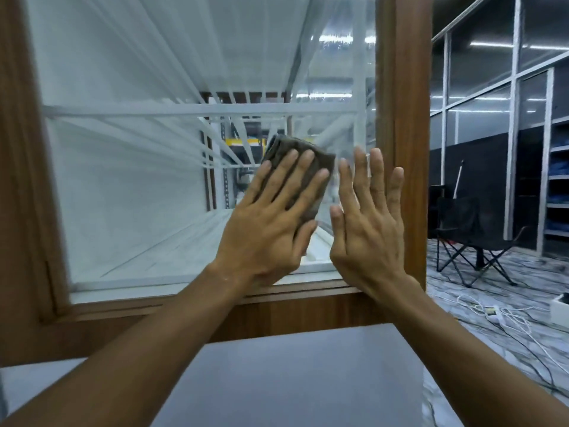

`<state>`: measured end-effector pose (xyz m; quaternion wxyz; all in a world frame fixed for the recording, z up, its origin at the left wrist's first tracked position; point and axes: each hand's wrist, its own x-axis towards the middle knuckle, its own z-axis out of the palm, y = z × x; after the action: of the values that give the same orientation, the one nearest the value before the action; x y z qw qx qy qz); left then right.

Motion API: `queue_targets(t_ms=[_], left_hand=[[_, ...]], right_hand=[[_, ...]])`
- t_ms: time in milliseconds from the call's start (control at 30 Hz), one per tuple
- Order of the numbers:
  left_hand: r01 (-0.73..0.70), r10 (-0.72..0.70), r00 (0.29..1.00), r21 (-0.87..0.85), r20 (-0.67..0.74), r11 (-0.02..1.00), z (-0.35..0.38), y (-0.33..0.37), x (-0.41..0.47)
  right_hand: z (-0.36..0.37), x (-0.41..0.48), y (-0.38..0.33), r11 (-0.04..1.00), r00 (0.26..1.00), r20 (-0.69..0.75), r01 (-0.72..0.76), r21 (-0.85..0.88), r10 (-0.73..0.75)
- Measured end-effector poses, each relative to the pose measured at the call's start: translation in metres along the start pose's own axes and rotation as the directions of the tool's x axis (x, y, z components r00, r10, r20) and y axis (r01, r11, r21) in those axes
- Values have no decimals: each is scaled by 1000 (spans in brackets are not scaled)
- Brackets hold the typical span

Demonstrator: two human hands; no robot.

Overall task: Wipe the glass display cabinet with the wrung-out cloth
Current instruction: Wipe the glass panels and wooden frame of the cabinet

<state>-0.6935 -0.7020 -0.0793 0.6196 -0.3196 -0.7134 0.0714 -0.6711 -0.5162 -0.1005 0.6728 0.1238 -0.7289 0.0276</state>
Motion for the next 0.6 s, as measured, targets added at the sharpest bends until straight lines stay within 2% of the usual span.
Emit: queue_targets(t_ms=[100, 133, 233, 267, 300, 333, 400, 433, 467, 533, 600], left_hand=[[245, -246, 966, -22, -72, 969, -11, -27, -10], [255, -256, 965, -27, -59, 967, -13, -27, -15], [11, -11, 1000, 28, 11, 1000, -19, -44, -42], [-27, 25, 999, 60, 23, 998, -24, -63, -50], [8, -9, 1000, 87, 10, 996, -28, -85, -56], [115, -113, 993, 93, -29, 989, -33, -103, -60], [395, -389, 915, 37, -106, 918, -41, -118, -62], [444, -438, 892, 26, -114, 896, -41, -113, -64], [408, -403, 910, 28, -99, 913, -38, -105, -67], [224, -224, 975, 51, -14, 973, -38, -106, -82], [133, -136, 990, 84, 30, 988, -47, -133, -97]], right_hand=[[18, 18, -37, 991, 995, 33, 94, 100, -98], [23, 22, -49, 989, 995, 27, 93, 116, -96], [35, 27, -75, 991, 998, 4, 57, 123, -58], [37, 26, -81, 992, 997, 13, 69, 105, -71], [40, 25, -86, 992, 995, 20, 92, 85, -94], [42, 25, -91, 991, 993, 22, 112, 72, -114], [46, 28, -105, 989, 991, 19, 128, 73, -130], [49, 30, -114, 986, 989, 15, 143, 85, -145], [50, 32, -124, 982, 986, 14, 164, 97, -166], [56, 35, -148, 971, 979, 13, 198, 130, -202], [61, 37, -168, 968, 976, 29, 211, 138, -217]])
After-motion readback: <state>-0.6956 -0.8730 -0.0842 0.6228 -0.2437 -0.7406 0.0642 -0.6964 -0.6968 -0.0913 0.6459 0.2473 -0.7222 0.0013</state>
